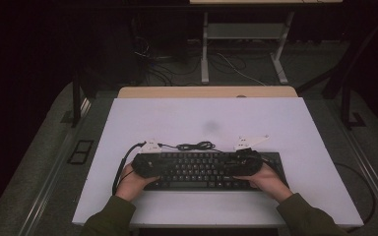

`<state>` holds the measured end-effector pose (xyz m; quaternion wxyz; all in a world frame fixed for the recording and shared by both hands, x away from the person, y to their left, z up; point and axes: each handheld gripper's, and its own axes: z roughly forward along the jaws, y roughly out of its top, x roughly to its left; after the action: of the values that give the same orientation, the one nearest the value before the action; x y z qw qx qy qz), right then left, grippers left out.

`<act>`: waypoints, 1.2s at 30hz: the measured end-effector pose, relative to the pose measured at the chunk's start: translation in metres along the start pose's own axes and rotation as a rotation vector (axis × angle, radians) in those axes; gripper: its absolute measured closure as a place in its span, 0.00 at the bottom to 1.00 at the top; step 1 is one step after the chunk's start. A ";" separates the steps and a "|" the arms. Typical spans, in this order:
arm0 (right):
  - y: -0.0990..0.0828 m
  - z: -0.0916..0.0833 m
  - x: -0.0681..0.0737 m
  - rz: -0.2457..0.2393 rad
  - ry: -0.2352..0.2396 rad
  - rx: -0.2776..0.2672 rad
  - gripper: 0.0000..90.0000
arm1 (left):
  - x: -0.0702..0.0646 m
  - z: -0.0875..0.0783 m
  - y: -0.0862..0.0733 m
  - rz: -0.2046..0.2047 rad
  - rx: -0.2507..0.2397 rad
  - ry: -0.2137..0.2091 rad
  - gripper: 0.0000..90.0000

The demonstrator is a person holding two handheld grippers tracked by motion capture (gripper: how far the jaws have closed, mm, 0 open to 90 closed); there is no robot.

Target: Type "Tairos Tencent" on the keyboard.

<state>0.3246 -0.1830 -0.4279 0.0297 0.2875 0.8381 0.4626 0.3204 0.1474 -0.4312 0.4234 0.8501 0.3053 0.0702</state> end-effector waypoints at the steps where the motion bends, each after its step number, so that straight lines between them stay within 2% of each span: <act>1: 0.000 0.001 0.000 -0.003 0.008 0.001 0.73 | -0.001 -0.001 0.000 -0.002 -0.001 0.004 0.81; 6: 0.003 0.006 0.001 -0.012 0.051 0.015 0.86 | -0.003 -0.004 -0.003 -0.023 -0.013 0.022 0.67; 13: 0.009 0.014 0.005 -0.035 0.098 0.032 0.99 | -0.003 -0.010 -0.008 -0.056 -0.028 0.040 0.52; 17: 0.012 0.019 0.008 -0.046 0.128 0.036 0.99 | -0.004 -0.014 -0.011 -0.070 -0.037 0.059 0.44; 24: 0.017 0.028 0.013 -0.068 0.161 0.050 0.99 | -0.003 -0.021 -0.016 -0.096 -0.052 0.092 0.37; 36: 0.022 0.045 0.023 -0.110 0.209 0.085 0.99 | -0.003 -0.030 -0.024 -0.116 -0.050 0.126 0.34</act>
<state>0.3293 -0.1283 -0.4310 -0.0445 0.1922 0.8700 0.4518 0.2961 0.1770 -0.4298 0.4275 0.8141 0.3782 0.1066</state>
